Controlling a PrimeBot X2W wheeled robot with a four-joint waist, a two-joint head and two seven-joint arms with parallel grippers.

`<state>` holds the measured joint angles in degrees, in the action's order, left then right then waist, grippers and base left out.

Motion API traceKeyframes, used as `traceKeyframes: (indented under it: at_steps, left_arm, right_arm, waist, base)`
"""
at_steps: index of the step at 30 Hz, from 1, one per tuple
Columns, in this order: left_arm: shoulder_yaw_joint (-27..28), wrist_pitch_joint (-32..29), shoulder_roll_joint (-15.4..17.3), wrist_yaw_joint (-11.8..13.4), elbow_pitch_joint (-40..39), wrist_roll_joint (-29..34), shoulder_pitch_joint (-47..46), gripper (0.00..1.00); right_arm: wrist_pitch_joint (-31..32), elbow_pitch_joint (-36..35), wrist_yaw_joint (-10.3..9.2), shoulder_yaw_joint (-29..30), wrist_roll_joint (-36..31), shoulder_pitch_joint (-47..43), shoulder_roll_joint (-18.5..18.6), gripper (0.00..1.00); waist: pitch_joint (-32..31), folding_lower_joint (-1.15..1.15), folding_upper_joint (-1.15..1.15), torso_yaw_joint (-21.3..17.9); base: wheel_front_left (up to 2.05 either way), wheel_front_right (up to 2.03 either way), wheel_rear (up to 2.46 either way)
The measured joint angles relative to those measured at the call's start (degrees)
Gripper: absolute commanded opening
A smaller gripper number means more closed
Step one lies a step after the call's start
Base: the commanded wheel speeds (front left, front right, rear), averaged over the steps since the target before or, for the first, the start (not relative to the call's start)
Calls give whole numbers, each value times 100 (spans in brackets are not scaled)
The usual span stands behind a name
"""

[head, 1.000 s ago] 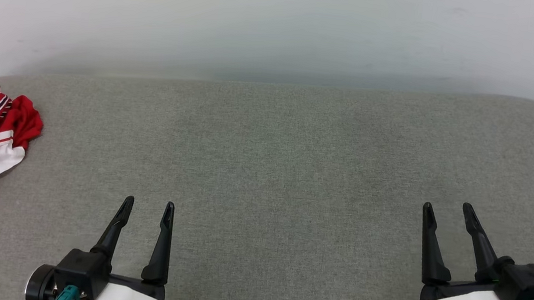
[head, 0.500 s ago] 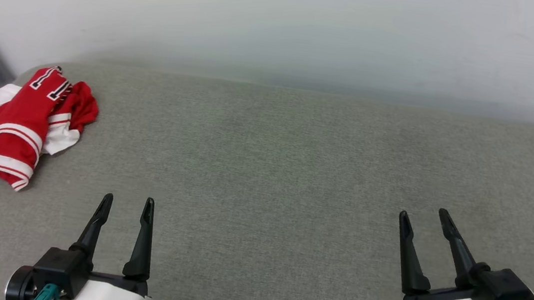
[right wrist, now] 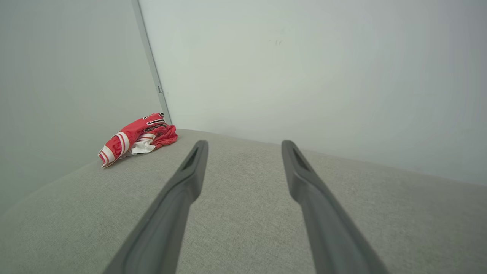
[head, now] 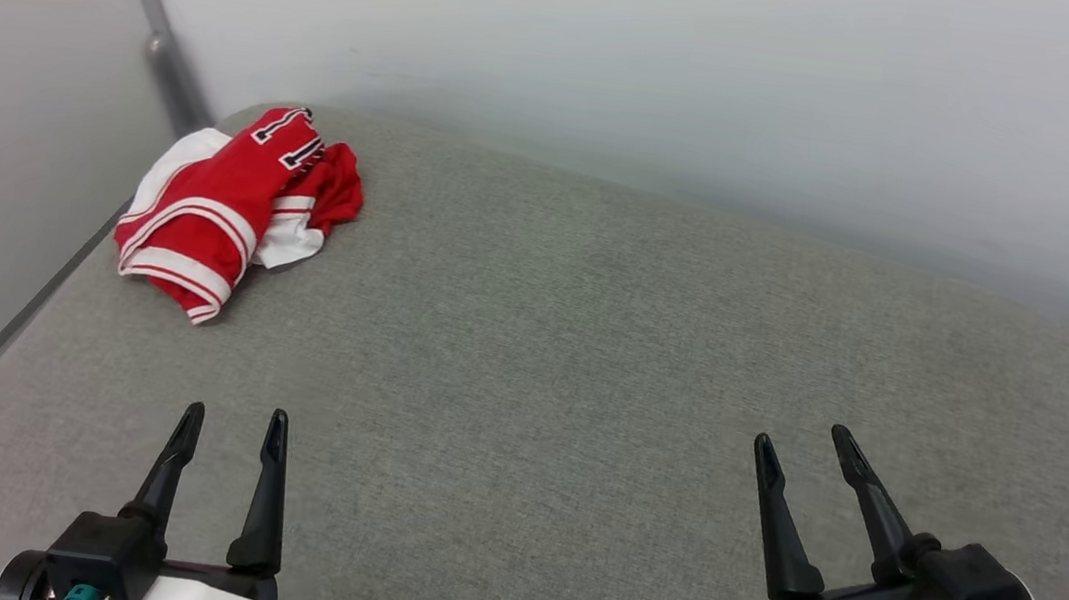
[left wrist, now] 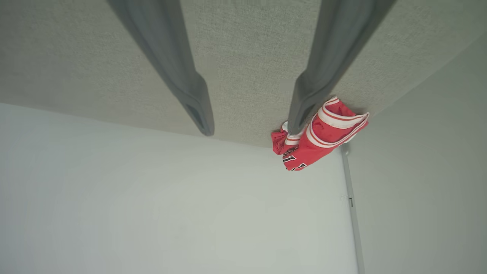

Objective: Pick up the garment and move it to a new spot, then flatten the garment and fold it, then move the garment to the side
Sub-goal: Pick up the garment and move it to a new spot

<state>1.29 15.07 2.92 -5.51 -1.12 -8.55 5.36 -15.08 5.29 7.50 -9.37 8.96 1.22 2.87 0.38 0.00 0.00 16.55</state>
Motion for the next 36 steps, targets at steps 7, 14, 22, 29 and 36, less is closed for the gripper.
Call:
traceKeyframes:
  at_steps: [7, 14, 22, 29, 36]
  left_arm:
    - [42, 1, 1, -3, -20, 25, 9, 100]
    - [48, 0, 0, -13, -29, 32, 17, 100]
    - [45, 0, 0, -5, -7, 11, 28, 100]
    - [91, 1, 1, -4, -69, 16, 25, 100]
    - [163, 1, 0, -89, -45, -100, -342, 100]
  right_arm:
    - [0, -19, 0, -153, 59, -5, 0, 100]
    - [0, -20, 0, -287, 111, -7, 0, 100]
    - [0, -15, 0, -316, 125, -38, 0, 100]
    - [0, -38, 0, -345, 85, -27, -1, 100]
    - [-1, -168, 0, -318, -149, 233, -2, 100]
  waist:
    - [13, 0, 0, 390]
    - [15, 0, 0, 609]
    - [-18, 0, 0, 678]
    - [103, 0, 0, 614]
    - [536, 0, 0, 406]
  base:
    - [0, 0, 0]
    - [0, 0, 0]
    - [0, 0, 0]
    - [0, 0, 0]
    - [0, 0, 0]
